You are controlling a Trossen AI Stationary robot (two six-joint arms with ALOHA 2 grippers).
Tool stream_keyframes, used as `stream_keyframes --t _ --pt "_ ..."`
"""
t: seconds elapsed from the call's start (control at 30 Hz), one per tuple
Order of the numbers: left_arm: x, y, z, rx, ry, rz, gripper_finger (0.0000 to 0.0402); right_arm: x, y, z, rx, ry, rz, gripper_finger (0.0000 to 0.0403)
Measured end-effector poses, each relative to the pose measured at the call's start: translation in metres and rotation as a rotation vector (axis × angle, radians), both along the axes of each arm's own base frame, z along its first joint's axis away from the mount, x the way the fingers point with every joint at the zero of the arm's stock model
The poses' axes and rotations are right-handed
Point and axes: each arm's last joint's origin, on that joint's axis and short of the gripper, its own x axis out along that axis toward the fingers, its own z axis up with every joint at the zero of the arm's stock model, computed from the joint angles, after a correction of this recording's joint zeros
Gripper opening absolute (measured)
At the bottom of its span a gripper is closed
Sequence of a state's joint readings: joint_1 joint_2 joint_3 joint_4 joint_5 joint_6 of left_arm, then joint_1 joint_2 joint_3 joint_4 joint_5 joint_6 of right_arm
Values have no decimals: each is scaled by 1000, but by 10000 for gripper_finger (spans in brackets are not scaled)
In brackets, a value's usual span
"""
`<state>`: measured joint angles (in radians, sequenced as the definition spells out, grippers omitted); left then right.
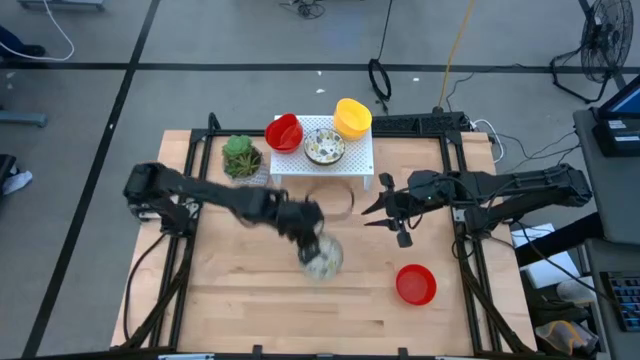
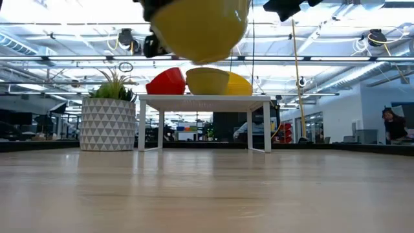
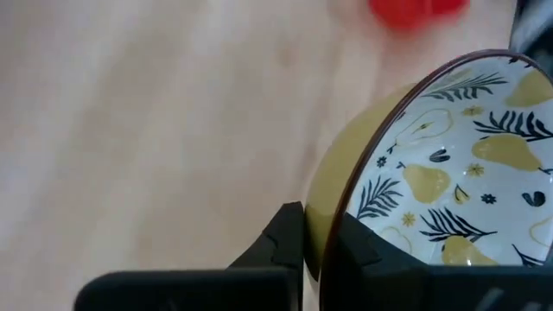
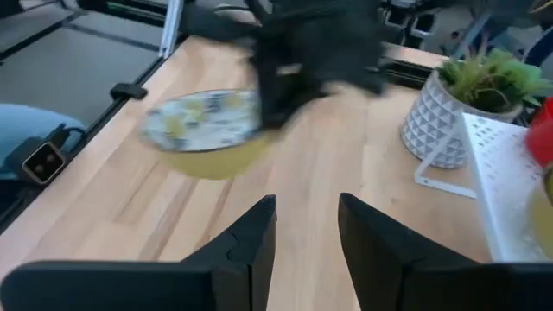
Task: Pick & Place Mini bowls
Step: Stack the white patterned bowl on the white patterned bowl on the shelf
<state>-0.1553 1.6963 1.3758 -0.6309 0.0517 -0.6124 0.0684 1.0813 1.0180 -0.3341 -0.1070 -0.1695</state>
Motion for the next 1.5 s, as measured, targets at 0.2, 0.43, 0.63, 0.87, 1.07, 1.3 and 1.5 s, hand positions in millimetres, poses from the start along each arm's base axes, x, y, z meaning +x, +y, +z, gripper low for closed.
stream_keyframes --t 0.2,0.43,0.63,0.87,1.07,1.3,1.5 --pt "-9 71 33 25 -130 153 30 -7 7 -6 -7 84 34 114" --pt "-21 144 61 10 -347 244 16 -14 11 -15 8 206 38 114" --pt "-28 190 72 41 -492 280 30 -16 12 -16 9 223 36 114" --pt "-43 219 68 64 -452 360 21 -15 12 -16 8 222 37 114" --pt "-48 225 65 102 -407 370 26 -15 12 -16 7 220 38 114" --pt "-48 229 52 132 -313 425 35 -15 12 -16 3 218 41 114" --pt "-47 233 56 147 -361 441 20 -15 12 -16 0 218 42 114"
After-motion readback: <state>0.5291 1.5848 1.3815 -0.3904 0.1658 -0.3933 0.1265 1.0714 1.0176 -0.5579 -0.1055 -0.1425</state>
